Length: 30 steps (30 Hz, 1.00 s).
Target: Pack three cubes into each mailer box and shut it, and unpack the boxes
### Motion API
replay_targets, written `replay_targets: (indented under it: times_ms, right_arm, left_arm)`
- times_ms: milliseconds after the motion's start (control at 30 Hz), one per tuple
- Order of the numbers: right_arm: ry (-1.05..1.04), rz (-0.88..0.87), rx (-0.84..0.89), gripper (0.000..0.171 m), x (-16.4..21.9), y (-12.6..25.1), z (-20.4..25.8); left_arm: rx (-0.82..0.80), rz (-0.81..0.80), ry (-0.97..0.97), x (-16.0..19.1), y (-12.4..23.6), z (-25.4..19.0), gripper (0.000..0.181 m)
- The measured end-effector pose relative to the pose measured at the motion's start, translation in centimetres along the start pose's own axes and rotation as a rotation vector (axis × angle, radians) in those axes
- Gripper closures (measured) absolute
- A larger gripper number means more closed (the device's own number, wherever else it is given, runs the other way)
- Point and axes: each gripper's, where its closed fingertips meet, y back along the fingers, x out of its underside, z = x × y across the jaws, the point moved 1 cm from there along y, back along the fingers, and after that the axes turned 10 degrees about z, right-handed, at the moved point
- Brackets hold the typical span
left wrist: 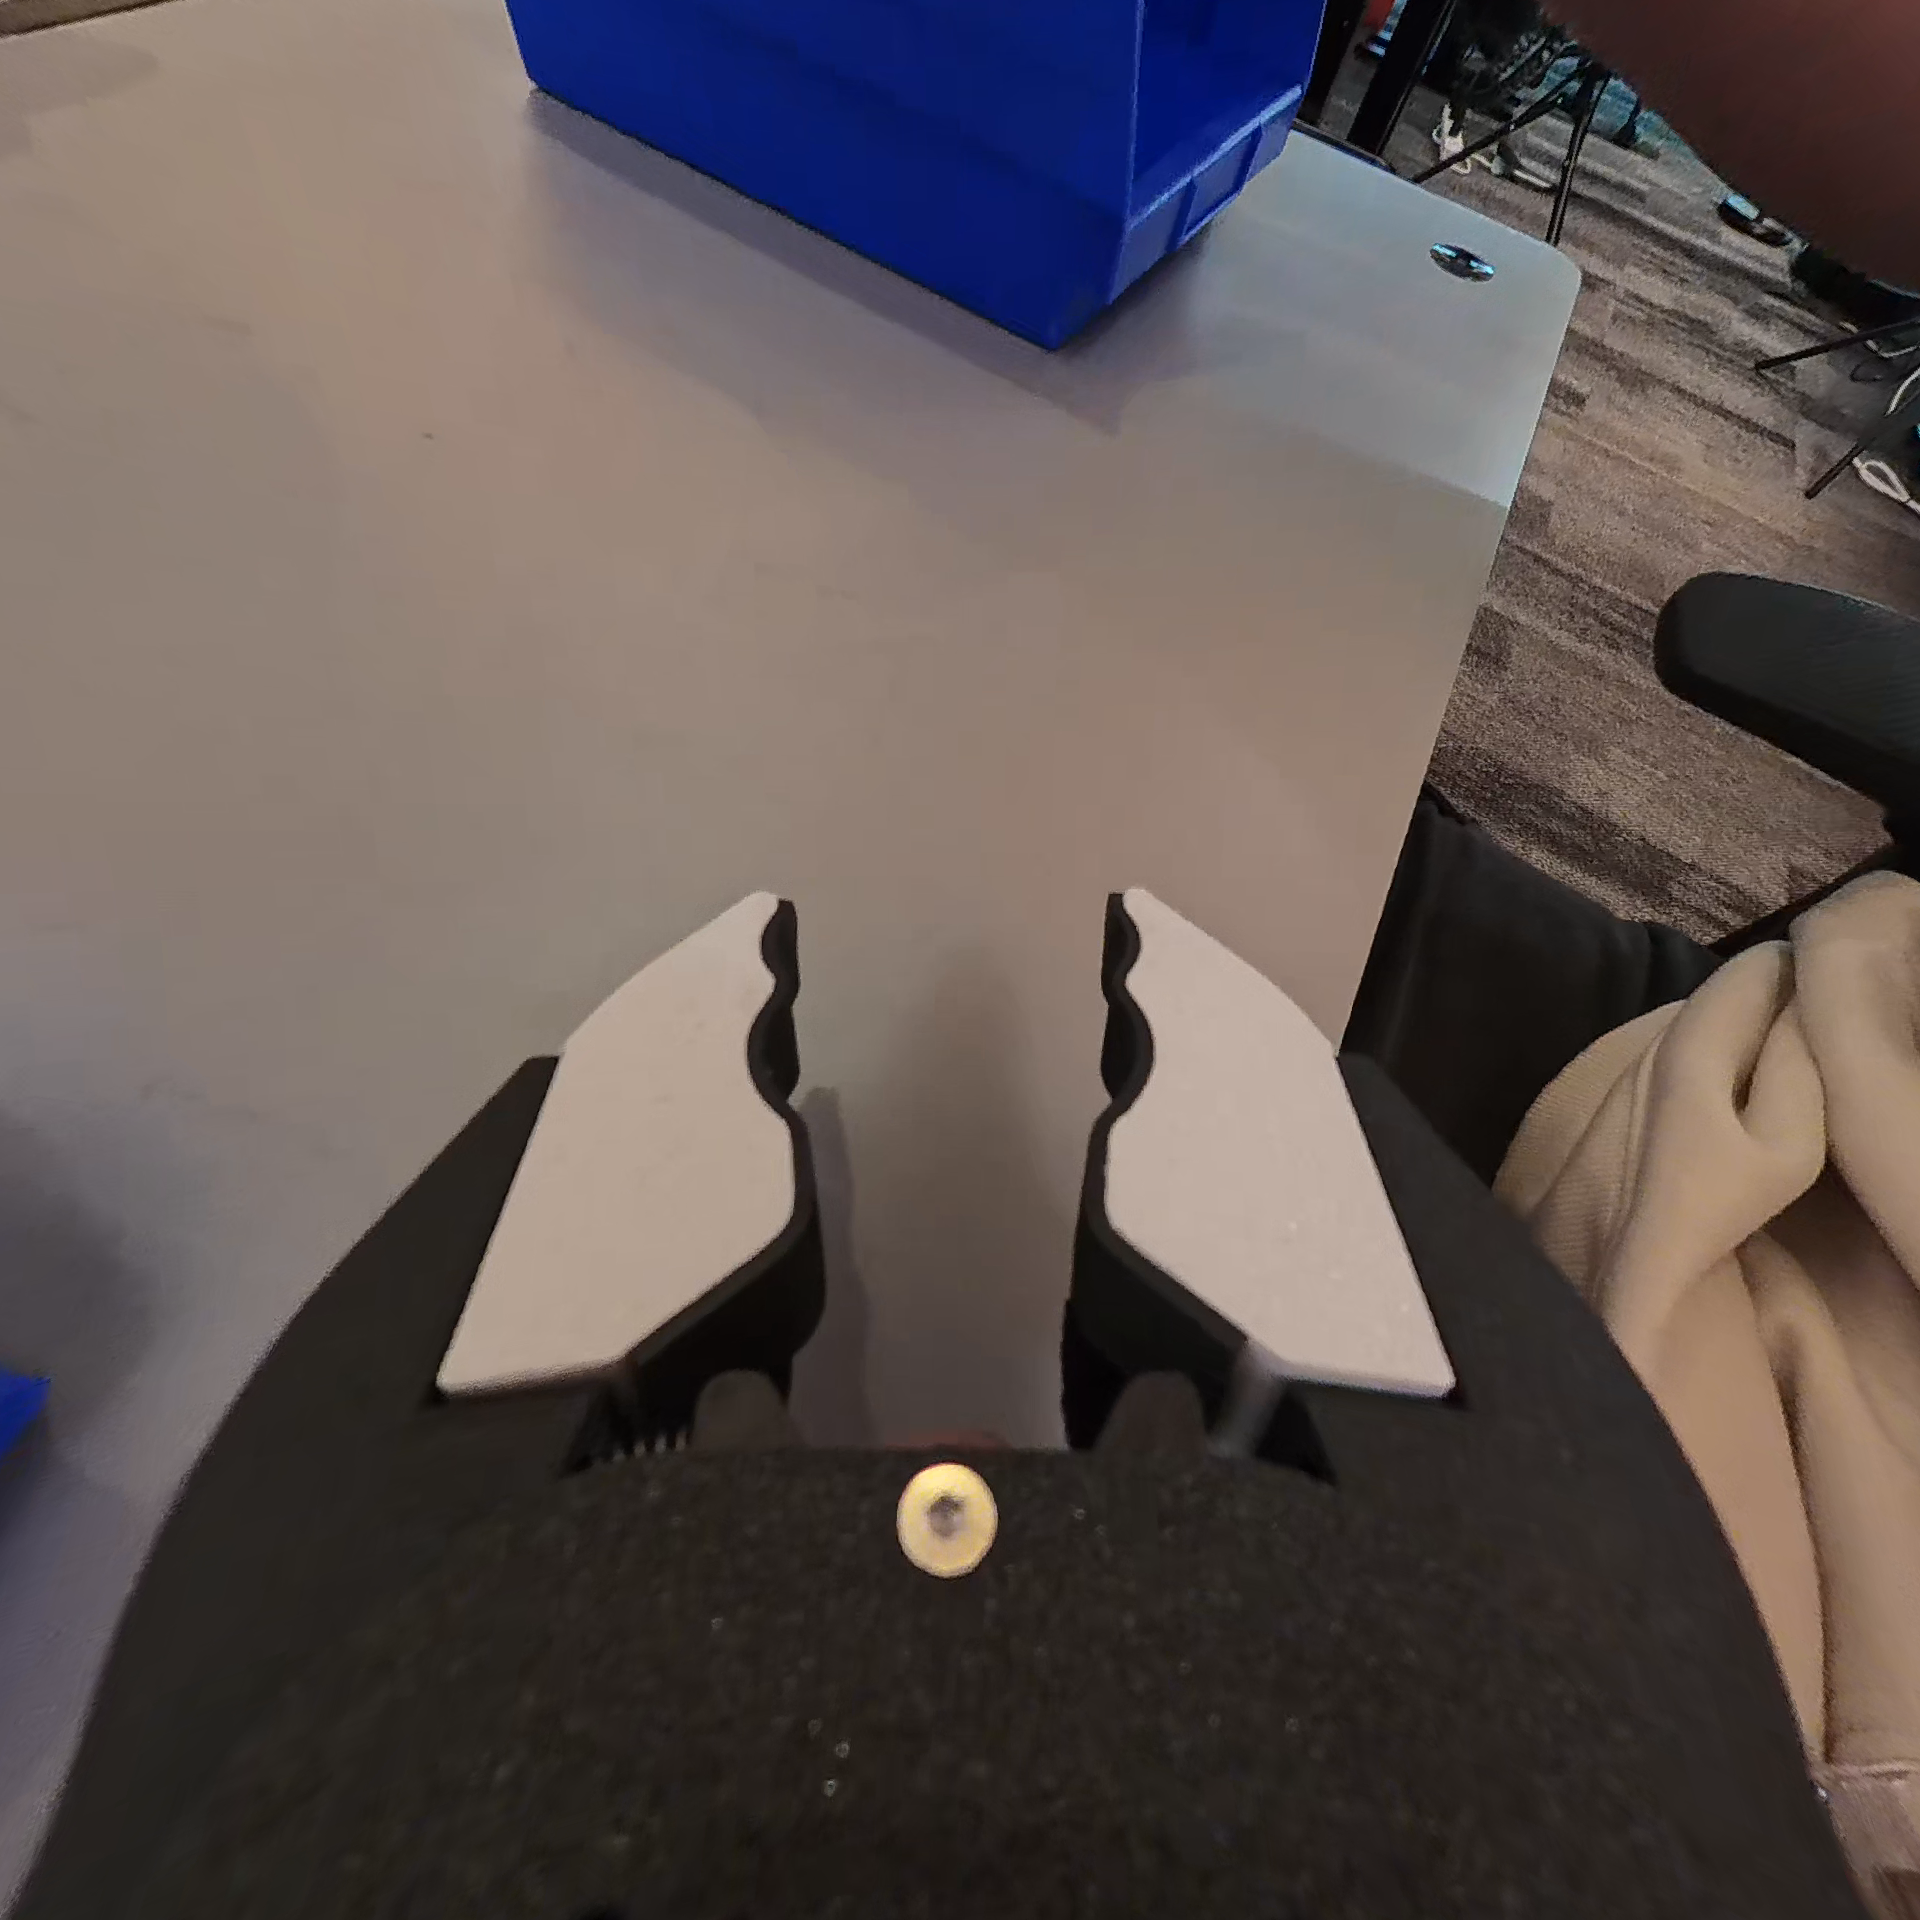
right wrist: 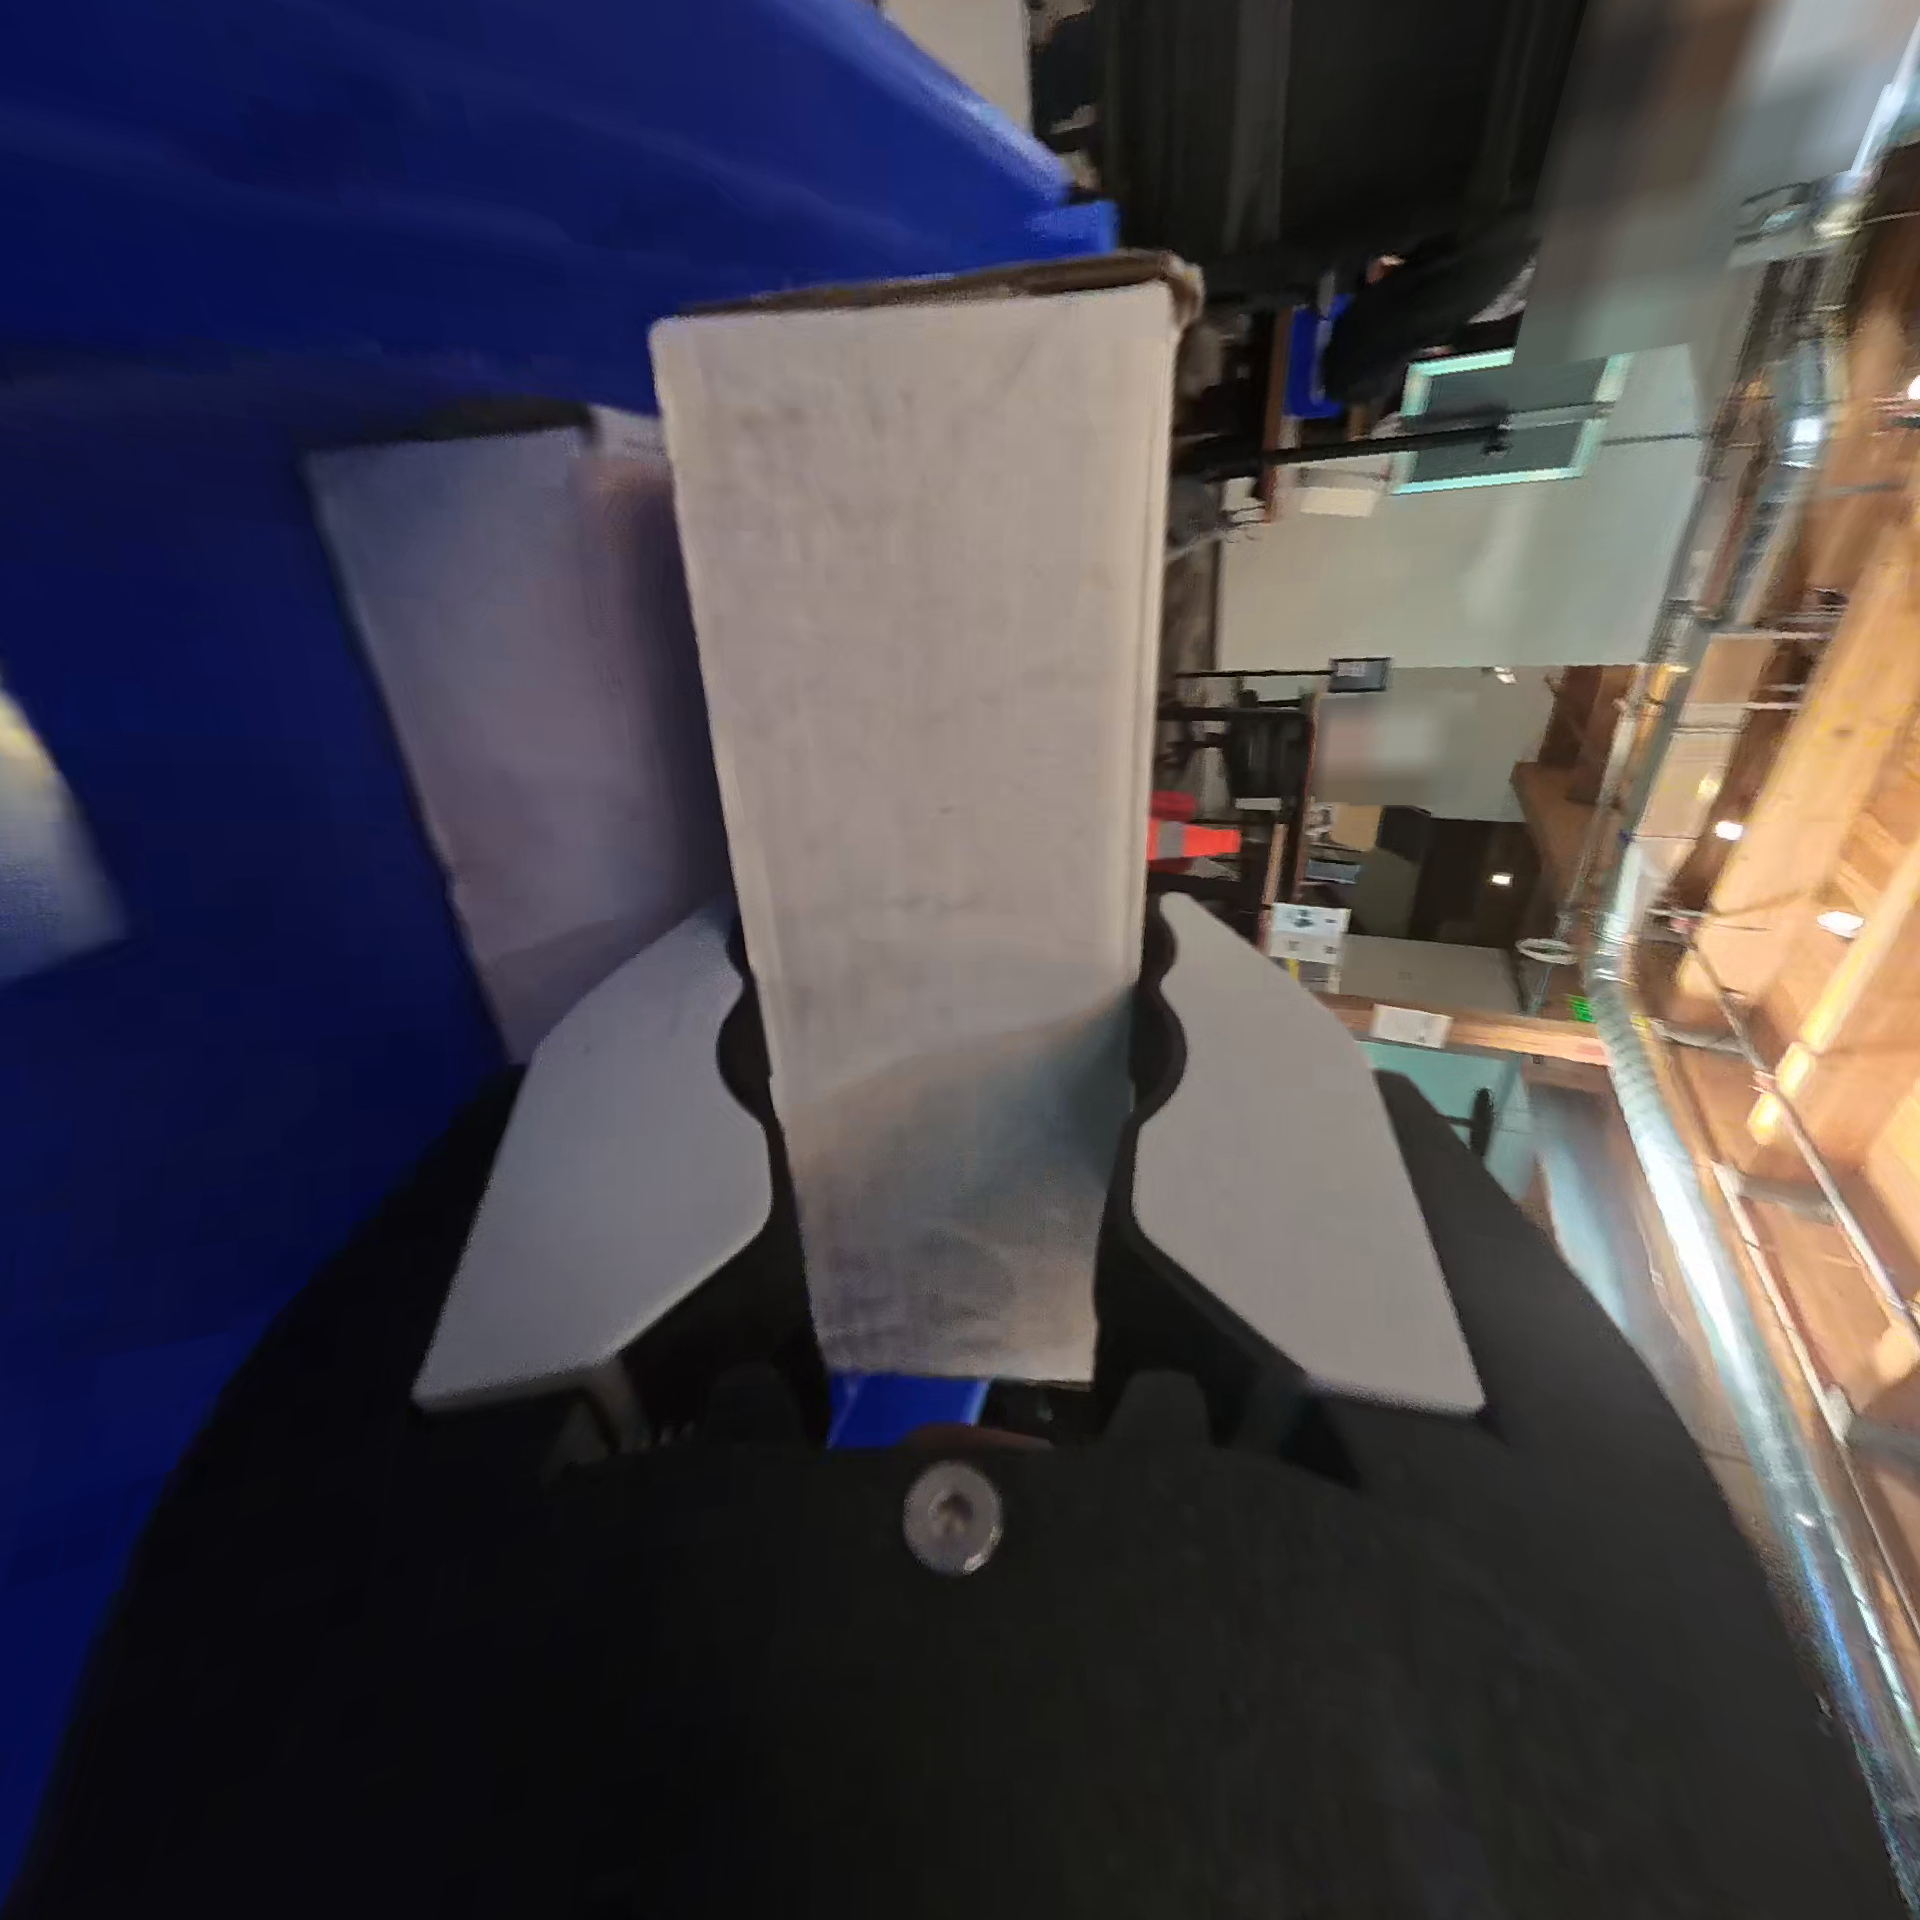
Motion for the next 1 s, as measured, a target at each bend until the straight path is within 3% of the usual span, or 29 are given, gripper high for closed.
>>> replay_targets:
  times_ms: [133,233,367,467,567,667,700,800,900,1000]
  right_arm:
    - [0.010,0.023,-0.024,0.105,0.1,0.3,0.8]
    - [-0.004,0.063,-0.069,0.090,0.6,0.6,1.5]
    - [-0.054,0.064,-0.068,0.094,0.8,2.9,1.5]
    - [-0.240,0.052,-0.080,0.094,0.5,6.2,1.0]
    - [-0.574,0.005,-0.122,0.093,-1.1,10.6,1.2]
    - [-0.904,-0.109,-0.239,0.096,-3.3,15.0,3.8]
    - [-0.987,-0.139,-0.266,0.106,-3.9,16.2,5.0]
    - [-1.029,-0.159,-0.333,0.099,-5.2,18.8,8.5]
    - [-1.011,-0.103,-0.212,0.099,-4.0,20.5,8.8]
    - [-1.123,-0.133,-0.220,0.102,-3.8,21.6,9.2]
  left_arm:
    - [0.006,-0.005,0.010,0.3,0.5,0.0,0.124]
    - [0.012,-0.005,0.008,0.3,0.8,-0.3,0.123]
    - [0.006,-0.025,0.001,-0.1,1.0,-0.7,0.121]
    - [0.004,-0.053,0.028,-0.6,0.9,-0.6,0.119]
    - [0.022,-0.079,0.044,-1.3,0.8,-0.7,0.119]
    - [0.092,-0.112,0.072,-2.0,0.6,-1.4,0.121]
    - [0.112,-0.118,0.074,-2.2,0.5,-1.7,0.121]
    - [0.091,-0.095,0.029,-1.9,0.6,-2.1,0.121]
    - [0.039,-0.110,-0.017,-2.0,1.1,-2.3,0.122]
    - [0.051,-0.116,-0.026,-2.0,1.2,-2.9,0.122]
